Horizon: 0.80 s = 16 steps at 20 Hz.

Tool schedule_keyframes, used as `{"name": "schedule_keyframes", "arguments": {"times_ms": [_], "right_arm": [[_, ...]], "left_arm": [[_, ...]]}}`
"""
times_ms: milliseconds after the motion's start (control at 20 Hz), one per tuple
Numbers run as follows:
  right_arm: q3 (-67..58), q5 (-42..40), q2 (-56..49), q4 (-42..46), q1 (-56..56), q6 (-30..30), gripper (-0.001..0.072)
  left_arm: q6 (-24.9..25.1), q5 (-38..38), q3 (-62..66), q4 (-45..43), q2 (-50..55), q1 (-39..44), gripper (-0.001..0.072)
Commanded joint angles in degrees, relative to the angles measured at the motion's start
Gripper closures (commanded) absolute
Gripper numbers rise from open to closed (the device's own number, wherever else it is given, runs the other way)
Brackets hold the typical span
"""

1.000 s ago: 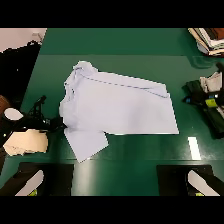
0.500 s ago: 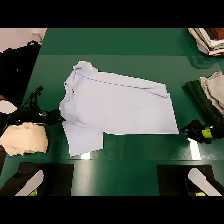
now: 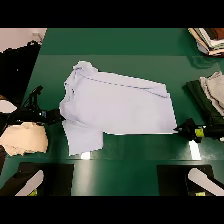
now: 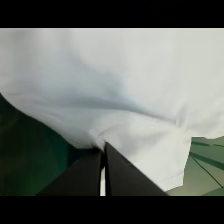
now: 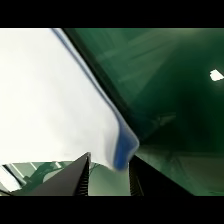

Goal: Fold the shirts.

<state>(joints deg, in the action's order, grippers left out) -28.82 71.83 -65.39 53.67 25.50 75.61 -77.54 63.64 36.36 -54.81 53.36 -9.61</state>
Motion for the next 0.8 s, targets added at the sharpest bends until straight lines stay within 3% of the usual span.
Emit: {"name": "schedule_keyframes", "arguments": {"times_ms": [0, 50, 100, 350, 750], "right_arm": [[0.24, -4.37, -1.20, -0.02, -4.76, -1.14, 0.0514], [0.24, -5.51, -0.20, 0.02, -6.14, -1.27, 0.0655], [0.15, -6.49, 1.62, 0.04, -7.50, -1.38, 0.0695], [-10.93, -5.22, 12.92, -0.15, -10.62, -1.33, 0.0696], [-52.59, -5.18, 20.33, 0.07, -12.11, -1.31, 0.0696]], "left_arm": [[0.00, -0.15, 0.07, -0.04, -0.04, -0.02, 0.0683], [0.00, -0.20, 0.11, -0.04, -0.11, -0.02, 0.0683], [-0.02, -0.11, 0.63, -0.07, -0.11, -0.02, 0.0683], [-0.26, 3.96, 16.17, -0.11, -0.11, -0.02, 0.0684], [-2.62, 9.64, 68.17, -0.09, -0.11, -0.02, 0.0683]]}}
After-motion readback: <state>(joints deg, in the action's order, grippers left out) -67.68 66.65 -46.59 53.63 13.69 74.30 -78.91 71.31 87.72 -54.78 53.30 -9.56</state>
